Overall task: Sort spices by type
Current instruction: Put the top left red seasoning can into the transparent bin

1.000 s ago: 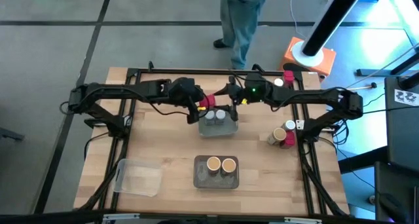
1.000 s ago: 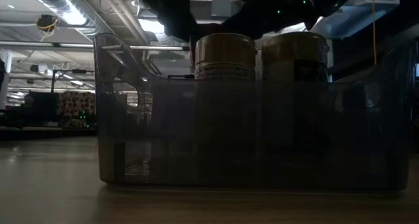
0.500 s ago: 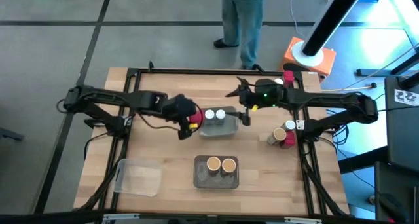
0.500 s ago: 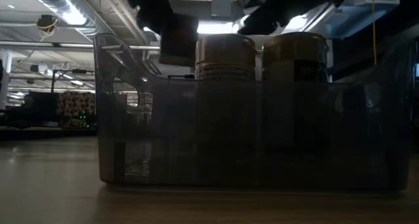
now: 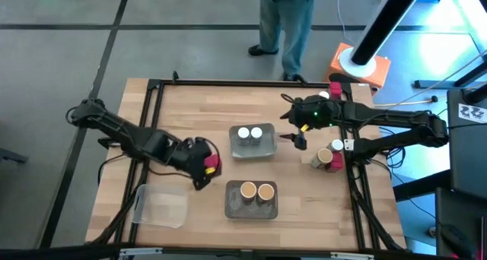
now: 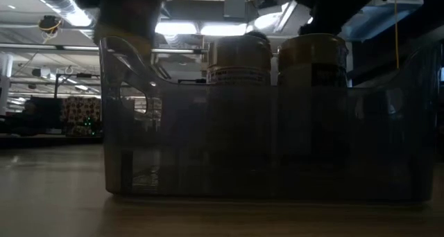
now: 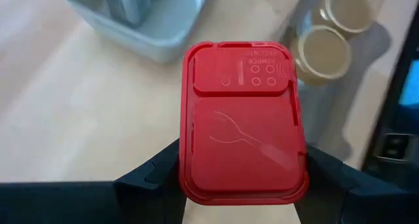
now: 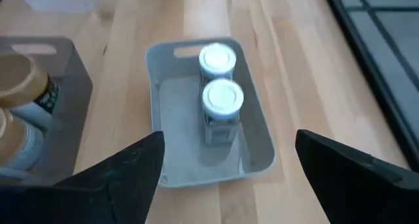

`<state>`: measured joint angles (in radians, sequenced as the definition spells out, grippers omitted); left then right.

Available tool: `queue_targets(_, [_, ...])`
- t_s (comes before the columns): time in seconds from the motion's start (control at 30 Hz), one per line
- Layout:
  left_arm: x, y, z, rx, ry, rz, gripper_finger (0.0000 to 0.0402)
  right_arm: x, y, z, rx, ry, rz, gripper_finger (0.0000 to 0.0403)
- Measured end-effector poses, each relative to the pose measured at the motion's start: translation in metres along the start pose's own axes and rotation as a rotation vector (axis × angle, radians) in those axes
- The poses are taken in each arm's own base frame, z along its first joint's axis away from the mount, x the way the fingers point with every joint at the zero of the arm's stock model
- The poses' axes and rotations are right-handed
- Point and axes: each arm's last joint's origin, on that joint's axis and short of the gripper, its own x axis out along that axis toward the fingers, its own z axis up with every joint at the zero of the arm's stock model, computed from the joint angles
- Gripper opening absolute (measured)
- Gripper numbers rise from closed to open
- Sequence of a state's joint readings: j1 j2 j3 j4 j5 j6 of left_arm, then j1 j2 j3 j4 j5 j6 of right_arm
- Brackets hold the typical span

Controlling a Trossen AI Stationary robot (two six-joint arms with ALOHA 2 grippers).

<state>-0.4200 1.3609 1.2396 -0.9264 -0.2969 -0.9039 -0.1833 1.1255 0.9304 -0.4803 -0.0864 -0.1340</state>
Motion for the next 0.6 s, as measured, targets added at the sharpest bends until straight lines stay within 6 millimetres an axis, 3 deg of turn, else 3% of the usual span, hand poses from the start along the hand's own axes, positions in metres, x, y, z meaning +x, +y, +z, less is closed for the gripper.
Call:
queue_targets(0.27, [-0.017, -0.022, -0.045, -0.185, 0.096, -0.023, 0.0196, 0.013, 0.002, -0.024, 0.039, 0.078, 0.009, 0.0342])
queue_targets(0.6, [-0.029, -0.034, -0.094, -0.385, 0.152, 0.068, 0.0196, 0.013, 0.000, -0.028, 0.009, 0.124, -0.087, 0.0342])
